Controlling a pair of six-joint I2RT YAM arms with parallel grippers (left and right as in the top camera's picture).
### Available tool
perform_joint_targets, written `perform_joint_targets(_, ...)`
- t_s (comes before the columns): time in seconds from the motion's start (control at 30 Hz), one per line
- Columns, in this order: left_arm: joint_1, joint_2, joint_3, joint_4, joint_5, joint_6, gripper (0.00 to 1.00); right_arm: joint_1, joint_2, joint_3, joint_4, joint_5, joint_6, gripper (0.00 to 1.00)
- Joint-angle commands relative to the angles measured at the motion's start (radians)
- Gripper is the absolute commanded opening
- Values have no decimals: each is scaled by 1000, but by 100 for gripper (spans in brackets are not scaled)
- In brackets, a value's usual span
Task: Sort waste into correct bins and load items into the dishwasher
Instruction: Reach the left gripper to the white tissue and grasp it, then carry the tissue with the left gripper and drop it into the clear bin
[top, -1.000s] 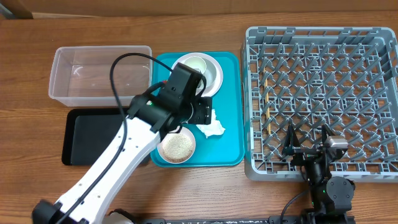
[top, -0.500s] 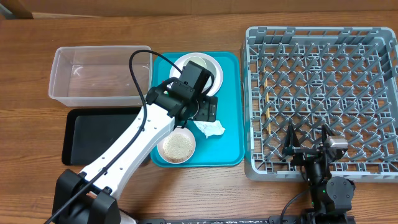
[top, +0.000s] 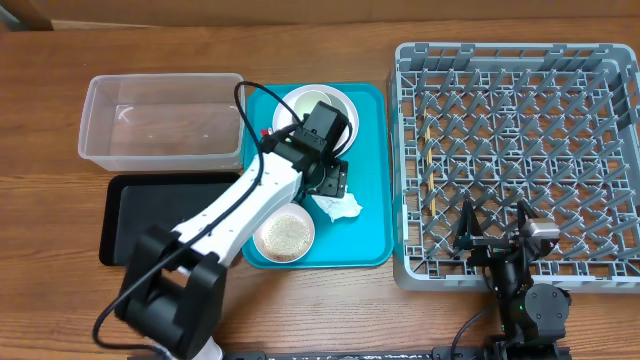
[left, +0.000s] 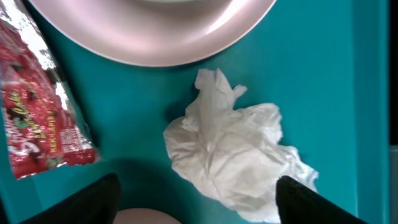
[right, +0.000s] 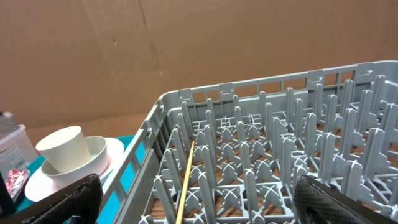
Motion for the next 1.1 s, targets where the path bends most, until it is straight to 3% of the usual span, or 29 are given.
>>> perform_joint_targets(0.0,-2,63,17,10,-16,19,75,1,-12,-10,6,-5,-3,100)
perform_joint_targets(0.43,-2,212,17,93,89,19,66,1,-12,-10,6,-5,-3,100)
perform_joint_targets(0.57,-2,216,18,82,88,32,44,1,-12,-10,6,-5,-3,100)
perform_joint_targets(0.77,-1,204,25,70,87,67,18,1,-12,-10,6,-5,-3,100)
perform_joint_targets(0.93,6,155,69,18,72,72,4,1,-12,-10,6,-5,-3,100)
perform_joint_targets(1.07,26,86,148,-55,46,71,4,1,-12,-10,6,-5,-3,100)
